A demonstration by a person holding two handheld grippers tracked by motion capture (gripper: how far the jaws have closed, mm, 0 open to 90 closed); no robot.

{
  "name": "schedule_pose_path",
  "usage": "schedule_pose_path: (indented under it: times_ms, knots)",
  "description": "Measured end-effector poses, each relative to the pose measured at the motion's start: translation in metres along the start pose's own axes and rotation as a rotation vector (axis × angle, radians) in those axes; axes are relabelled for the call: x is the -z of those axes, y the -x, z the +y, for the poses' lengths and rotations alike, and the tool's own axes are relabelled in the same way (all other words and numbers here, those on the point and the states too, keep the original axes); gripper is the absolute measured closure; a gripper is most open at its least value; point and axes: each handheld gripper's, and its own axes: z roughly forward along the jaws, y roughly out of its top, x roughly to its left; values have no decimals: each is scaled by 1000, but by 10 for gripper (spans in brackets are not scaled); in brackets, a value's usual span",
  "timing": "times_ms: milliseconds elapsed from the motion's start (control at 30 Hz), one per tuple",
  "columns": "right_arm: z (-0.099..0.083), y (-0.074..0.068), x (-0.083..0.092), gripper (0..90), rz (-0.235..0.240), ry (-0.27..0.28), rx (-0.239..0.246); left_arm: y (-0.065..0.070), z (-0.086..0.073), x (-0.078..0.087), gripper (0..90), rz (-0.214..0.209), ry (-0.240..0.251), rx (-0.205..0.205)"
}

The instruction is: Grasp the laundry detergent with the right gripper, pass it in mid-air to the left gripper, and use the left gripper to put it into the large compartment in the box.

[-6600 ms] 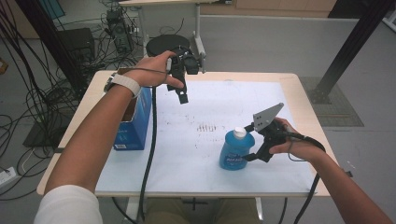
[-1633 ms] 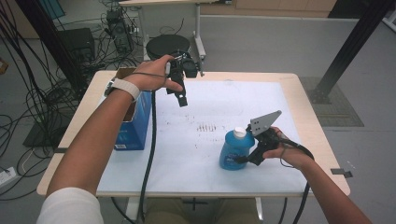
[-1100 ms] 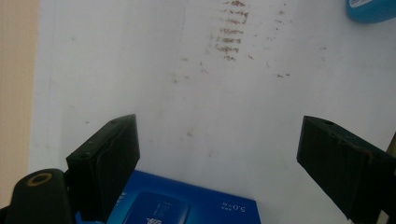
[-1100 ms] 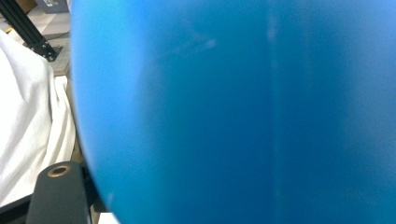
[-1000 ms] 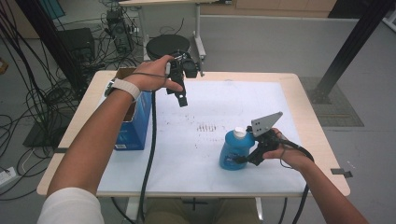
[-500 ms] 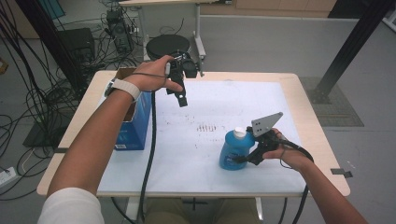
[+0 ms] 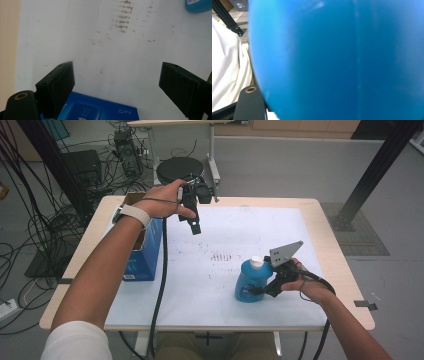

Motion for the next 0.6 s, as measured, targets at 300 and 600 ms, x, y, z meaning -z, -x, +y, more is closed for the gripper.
schedule_pose_path:
  times_ms: [300, 600]
  knots:
    - [-1, 0, -1, 270, 0, 10, 5, 0, 0, 0, 136, 2, 1, 1]
    - [-3, 0, -2, 286, 2, 31, -5, 0, 1, 0, 136, 1, 0, -1]
